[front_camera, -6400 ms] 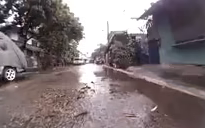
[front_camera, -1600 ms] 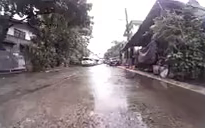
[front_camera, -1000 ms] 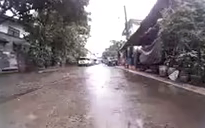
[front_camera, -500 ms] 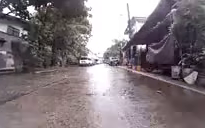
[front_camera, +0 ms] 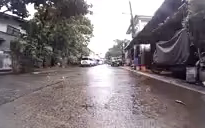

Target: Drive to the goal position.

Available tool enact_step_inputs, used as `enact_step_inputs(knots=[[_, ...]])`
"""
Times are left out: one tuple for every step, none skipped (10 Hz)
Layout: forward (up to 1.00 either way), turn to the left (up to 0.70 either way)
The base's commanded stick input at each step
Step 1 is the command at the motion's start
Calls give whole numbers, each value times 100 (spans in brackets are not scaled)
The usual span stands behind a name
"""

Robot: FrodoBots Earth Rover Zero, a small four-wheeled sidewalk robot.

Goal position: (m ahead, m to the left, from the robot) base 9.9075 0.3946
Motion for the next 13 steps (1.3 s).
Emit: enact_step_inputs(knots=[[100, -13], [100, 0], [100, 0], [100, -6], [100, -25], [100, 0], [100, 0], [100, 0], [100, 24], [100, 4], [100, 22], [100, 12], [100, 0]])
